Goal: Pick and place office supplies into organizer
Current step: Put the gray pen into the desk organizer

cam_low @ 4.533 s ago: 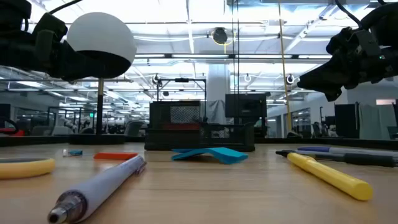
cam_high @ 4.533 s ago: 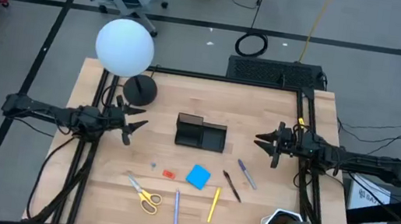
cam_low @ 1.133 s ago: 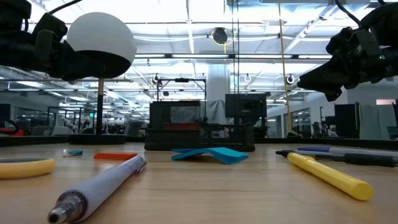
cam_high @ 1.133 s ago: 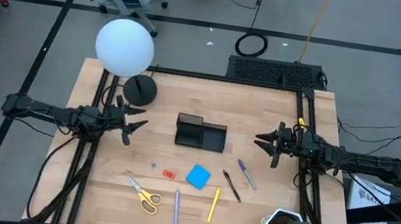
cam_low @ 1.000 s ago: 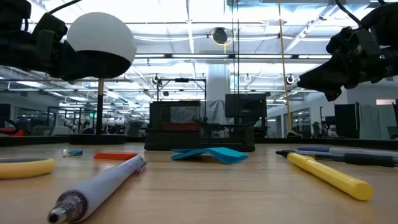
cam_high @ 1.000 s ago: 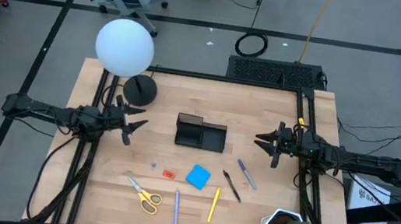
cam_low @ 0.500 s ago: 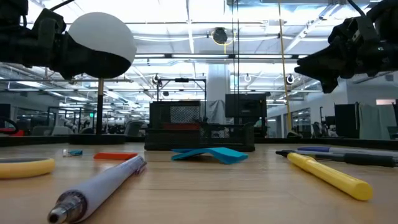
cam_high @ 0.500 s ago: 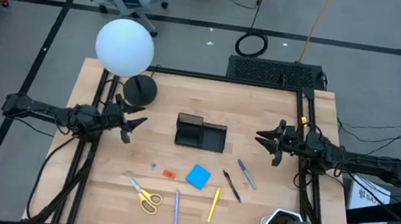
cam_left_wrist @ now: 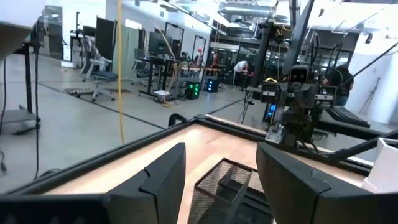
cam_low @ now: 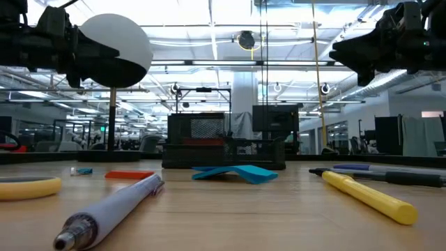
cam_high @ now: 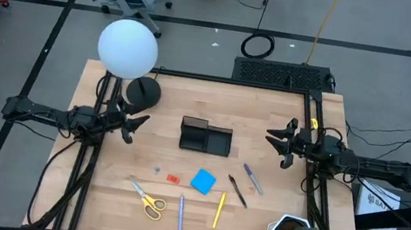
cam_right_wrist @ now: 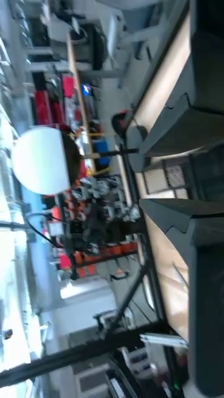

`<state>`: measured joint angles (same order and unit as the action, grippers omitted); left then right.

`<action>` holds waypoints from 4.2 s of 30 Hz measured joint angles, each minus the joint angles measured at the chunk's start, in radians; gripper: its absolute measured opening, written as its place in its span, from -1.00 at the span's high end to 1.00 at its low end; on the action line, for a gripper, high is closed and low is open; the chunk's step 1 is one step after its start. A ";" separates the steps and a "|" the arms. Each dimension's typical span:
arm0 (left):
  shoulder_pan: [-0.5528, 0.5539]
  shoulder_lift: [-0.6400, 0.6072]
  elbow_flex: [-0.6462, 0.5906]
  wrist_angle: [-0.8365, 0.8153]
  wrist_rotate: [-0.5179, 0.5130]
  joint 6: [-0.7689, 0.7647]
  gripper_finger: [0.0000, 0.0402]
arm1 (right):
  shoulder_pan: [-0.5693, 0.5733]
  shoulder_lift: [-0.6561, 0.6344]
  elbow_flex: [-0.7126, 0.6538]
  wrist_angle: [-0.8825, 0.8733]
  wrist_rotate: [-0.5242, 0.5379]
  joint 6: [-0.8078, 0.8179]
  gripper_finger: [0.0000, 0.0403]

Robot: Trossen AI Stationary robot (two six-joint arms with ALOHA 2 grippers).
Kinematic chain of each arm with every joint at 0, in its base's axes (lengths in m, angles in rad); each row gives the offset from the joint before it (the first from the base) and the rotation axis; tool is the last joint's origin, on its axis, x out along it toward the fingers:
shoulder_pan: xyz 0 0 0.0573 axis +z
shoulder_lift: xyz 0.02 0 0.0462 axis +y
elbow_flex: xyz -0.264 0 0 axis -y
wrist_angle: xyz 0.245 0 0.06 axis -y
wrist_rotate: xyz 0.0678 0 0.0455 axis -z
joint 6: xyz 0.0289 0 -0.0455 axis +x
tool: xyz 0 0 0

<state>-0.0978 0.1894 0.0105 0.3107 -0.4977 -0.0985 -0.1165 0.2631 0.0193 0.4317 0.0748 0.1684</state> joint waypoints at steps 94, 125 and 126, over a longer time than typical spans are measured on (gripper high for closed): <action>-0.004 0.622 1.062 -0.337 -0.305 0.277 0.00 | 0.430 0.887 1.283 -1.252 0.811 0.251 0.46; -0.004 0.622 1.062 -0.337 -0.305 0.277 0.00 | 0.307 1.272 1.628 -1.929 0.154 0.703 0.46; -0.004 0.622 1.062 -0.337 -0.305 0.278 0.00 | 0.313 1.275 1.624 -1.925 0.154 0.709 0.46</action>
<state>-0.1017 0.8116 1.0725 -0.0262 -0.8032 0.1791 0.1965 1.5385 1.6433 -1.4933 0.2291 0.8777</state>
